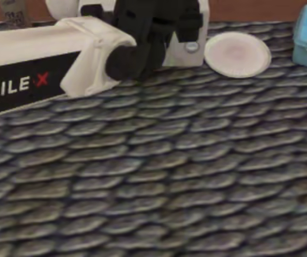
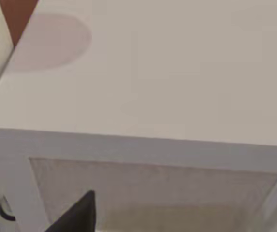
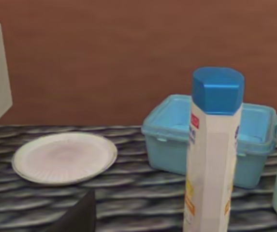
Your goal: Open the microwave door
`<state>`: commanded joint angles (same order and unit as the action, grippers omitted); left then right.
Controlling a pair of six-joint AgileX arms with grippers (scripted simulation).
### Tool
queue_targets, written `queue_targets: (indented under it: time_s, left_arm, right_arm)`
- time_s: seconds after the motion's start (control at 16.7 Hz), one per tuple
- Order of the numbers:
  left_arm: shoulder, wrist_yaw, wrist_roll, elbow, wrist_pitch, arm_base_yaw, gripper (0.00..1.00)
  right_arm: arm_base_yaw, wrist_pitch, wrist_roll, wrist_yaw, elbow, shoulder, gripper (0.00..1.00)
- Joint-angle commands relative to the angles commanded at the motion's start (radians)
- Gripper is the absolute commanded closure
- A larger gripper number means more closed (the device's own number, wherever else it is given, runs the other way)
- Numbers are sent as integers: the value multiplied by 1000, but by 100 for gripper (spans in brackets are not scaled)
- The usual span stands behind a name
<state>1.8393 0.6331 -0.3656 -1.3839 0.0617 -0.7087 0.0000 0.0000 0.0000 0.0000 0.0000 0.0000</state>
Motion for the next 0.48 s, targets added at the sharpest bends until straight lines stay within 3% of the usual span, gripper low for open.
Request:
queue_targets:
  time_s: [0.24,0.48]
  left_arm:
    - [159,58,-28,-118,18,-66,0]
    - [177,65,-32,-132,21,-74,0]
  right_arm:
    - [0,0,0,0,0,0,0]
    - [0,0,0,0,0,0,0]
